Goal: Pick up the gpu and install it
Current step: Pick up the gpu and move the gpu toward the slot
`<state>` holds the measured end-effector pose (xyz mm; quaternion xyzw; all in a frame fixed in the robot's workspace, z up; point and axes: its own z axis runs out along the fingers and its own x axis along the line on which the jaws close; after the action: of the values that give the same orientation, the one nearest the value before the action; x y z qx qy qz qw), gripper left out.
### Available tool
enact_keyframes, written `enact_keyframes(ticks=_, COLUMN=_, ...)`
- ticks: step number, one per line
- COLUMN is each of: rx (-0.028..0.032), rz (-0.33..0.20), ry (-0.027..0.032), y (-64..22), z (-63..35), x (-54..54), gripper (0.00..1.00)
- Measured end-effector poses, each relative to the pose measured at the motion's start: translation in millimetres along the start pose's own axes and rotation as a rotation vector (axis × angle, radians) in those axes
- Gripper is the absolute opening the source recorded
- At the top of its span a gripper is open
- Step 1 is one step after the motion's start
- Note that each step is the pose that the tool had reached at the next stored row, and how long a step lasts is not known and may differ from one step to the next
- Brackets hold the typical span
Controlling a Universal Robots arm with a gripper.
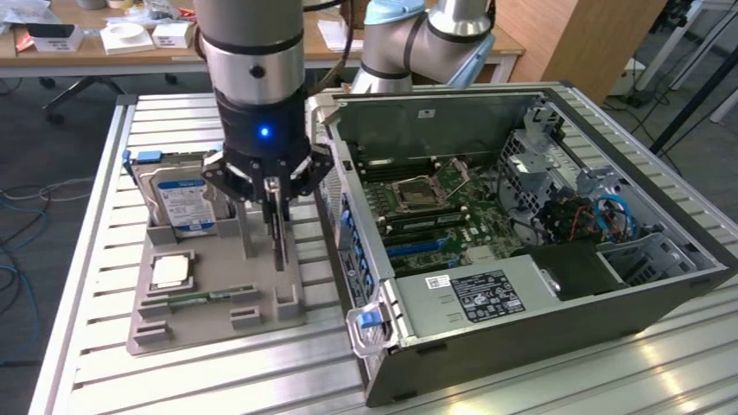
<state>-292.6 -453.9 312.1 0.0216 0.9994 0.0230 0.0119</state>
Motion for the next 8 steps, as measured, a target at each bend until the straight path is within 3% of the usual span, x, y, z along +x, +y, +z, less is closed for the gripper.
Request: enact_keyframes(ticks=8, rx=0.0, rz=-0.002, ry=0.0001, y=1.7, z=-36.3, x=-0.8, gripper=0.26)
